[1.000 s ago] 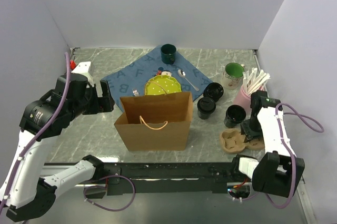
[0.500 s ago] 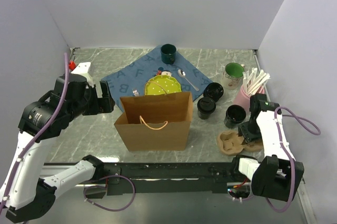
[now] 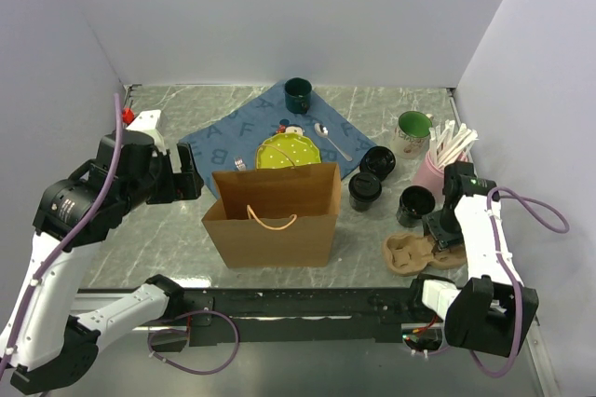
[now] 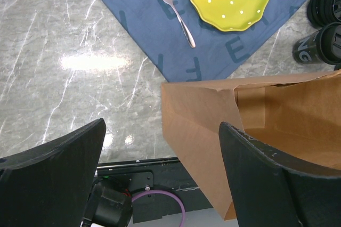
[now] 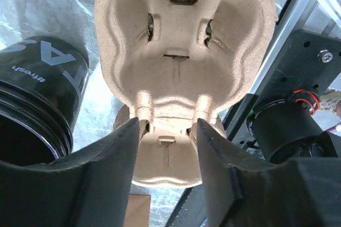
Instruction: Pack the takeout coffee
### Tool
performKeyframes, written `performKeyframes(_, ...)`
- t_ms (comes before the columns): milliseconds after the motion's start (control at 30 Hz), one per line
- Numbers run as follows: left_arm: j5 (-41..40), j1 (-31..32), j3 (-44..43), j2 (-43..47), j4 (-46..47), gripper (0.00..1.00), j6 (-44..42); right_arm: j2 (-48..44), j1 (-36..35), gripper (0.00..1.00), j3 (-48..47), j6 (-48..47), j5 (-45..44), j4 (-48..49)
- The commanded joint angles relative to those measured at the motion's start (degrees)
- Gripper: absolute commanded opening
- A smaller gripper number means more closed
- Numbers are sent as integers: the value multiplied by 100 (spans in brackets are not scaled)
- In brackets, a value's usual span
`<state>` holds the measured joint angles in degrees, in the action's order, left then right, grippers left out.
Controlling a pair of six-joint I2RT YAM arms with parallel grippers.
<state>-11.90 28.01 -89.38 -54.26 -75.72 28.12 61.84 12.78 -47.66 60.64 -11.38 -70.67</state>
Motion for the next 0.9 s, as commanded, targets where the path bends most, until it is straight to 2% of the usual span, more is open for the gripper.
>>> performKeyframes(0,-49,29,-202,-41,75,93,36,-23,23,57,-25,79,-84,71)
performKeyframes(633,-102,29,-193,-102,49,93,36,152,14,55,354,264,13,335)
performKeyframes(767,-119,29,-220,-129,40,93,18,188,6,48,398,290,-14,396)
performKeyframes(867,-128,29,-220,-129,14,94,18,92,15,33,354,273,21,388)
